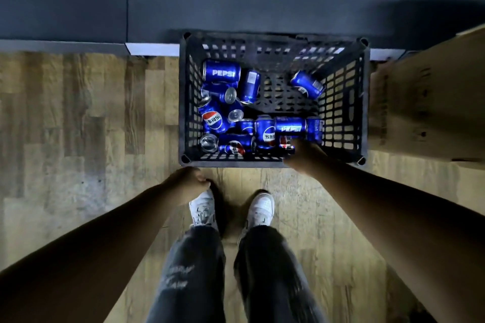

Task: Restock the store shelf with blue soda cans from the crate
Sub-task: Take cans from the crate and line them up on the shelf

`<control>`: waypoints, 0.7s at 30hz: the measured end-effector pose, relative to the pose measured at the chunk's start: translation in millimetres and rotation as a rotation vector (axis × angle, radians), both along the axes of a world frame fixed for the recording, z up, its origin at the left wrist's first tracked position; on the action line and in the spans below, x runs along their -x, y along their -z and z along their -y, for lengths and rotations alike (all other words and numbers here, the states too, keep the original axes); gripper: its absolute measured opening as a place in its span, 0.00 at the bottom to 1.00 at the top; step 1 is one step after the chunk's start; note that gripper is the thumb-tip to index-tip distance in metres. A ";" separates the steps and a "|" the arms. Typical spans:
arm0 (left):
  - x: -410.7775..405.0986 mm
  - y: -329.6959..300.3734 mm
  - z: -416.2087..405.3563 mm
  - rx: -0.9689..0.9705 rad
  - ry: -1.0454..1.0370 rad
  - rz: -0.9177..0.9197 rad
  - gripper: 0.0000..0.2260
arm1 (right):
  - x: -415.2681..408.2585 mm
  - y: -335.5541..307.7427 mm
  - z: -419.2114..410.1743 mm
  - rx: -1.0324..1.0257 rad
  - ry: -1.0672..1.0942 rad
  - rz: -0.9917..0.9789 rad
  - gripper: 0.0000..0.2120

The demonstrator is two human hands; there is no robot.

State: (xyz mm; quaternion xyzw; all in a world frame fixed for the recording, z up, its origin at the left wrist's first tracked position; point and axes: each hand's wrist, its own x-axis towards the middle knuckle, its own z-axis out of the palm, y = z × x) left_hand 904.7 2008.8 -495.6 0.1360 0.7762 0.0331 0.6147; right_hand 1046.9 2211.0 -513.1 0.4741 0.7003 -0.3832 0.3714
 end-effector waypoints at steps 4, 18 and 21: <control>-0.4 19.8 -17.2 -0.078 -0.102 0.039 0.08 | 9.5 21.5 1.7 0.030 0.092 -0.043 0.22; 6.4 109.7 -70.3 -0.111 -0.426 -0.041 0.11 | 20.7 105.3 -16.8 -0.077 0.138 -0.064 0.14; 5.9 134.2 -79.3 -0.100 -0.416 -0.030 0.12 | 26.2 122.6 -18.6 -0.102 0.193 -0.071 0.13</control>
